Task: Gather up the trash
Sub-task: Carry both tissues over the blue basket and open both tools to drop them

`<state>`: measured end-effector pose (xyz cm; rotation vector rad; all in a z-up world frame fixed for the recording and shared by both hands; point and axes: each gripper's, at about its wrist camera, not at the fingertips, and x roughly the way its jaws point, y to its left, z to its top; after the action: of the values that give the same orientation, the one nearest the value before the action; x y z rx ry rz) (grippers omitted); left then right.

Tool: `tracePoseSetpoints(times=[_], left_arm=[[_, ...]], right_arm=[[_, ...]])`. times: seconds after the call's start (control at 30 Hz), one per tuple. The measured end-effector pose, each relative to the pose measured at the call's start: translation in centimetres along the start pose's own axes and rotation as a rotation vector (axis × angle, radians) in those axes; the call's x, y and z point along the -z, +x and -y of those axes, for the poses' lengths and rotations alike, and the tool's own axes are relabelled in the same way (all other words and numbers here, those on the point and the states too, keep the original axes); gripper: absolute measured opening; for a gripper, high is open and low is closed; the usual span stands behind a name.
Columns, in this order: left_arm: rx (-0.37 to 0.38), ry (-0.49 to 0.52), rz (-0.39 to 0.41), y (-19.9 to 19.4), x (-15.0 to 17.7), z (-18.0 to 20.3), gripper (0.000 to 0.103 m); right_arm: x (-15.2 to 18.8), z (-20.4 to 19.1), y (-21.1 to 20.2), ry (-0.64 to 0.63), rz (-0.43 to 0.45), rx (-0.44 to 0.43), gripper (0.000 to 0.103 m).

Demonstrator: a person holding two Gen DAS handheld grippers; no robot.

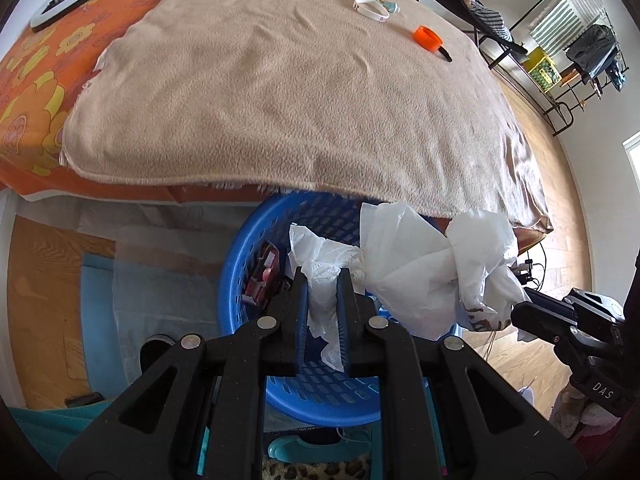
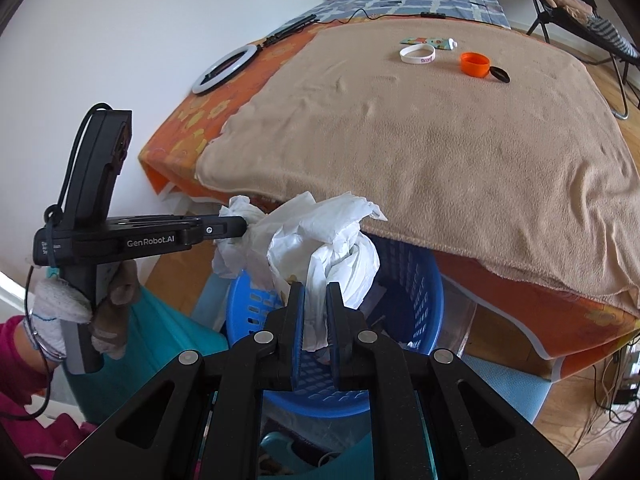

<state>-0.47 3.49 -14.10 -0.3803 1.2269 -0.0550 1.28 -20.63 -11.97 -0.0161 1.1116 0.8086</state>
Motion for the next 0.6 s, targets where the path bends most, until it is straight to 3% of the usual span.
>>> tracePoseSetpoints(times=[0.6], left_arm=[[-0.053, -0.017, -0.111, 4.8, 1.2, -1.2, 0.011]], right_arm=[[2.6, 1.4, 3.6, 0.04, -0.076, 0.079, 0.009]])
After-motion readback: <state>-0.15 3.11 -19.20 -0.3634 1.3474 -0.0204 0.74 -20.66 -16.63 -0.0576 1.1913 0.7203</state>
